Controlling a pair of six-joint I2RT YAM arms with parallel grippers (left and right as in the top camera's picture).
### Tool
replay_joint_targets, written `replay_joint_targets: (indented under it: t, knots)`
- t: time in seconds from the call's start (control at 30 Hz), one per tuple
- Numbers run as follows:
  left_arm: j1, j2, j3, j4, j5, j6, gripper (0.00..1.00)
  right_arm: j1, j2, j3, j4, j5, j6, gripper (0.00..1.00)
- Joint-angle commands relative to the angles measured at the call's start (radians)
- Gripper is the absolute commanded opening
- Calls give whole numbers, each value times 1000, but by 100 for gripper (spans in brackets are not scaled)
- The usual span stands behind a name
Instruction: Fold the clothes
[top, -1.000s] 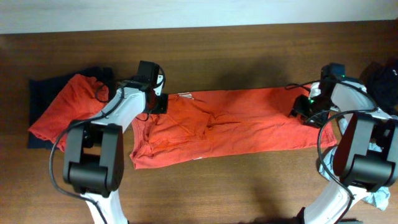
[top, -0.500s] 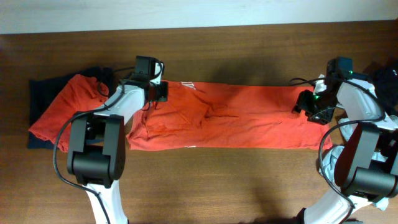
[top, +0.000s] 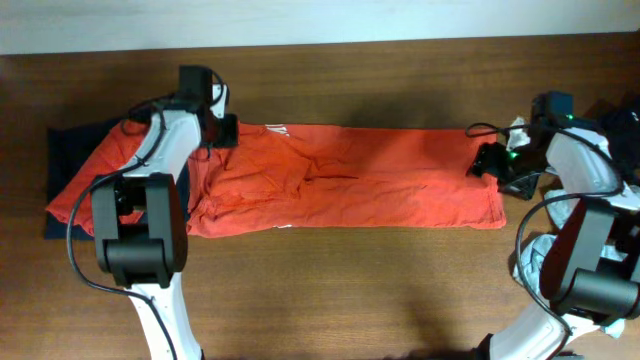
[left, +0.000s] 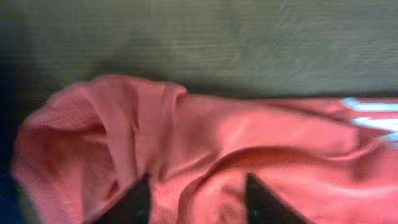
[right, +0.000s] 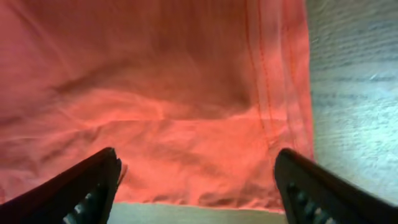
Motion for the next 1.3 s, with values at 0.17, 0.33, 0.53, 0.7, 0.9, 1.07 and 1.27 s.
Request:
replay_joint_targets:
  t: [0.17,0.33,0.53,0.7,0.9,1.07,1.27]
  knots:
    - [-46,-1,312,-259,-3,18,73,-157,6,15,32,-233,-248,88]
    - [-40,-1,464,-442,-3,-26,73,-204,43,15,53,-305,-350,87]
    - [-16,-1,632,-610,-3,-26,73,-225,118,15,50,-305,-367,87]
    - [-14,-1,691,-675,-3,-26,73,-225,196,15,51,-325,-369,87]
    - [-14,-1,700,-738,-6,-18,73,-225,278,15,51,-343,-373,87]
    - [-14,-1,700,-753,-7,-10,72,-223,338,15,27,-396,-418,79]
    - [-13,-1,700,-750,-7,-11,72,-209,338,13,0,-400,-426,75]
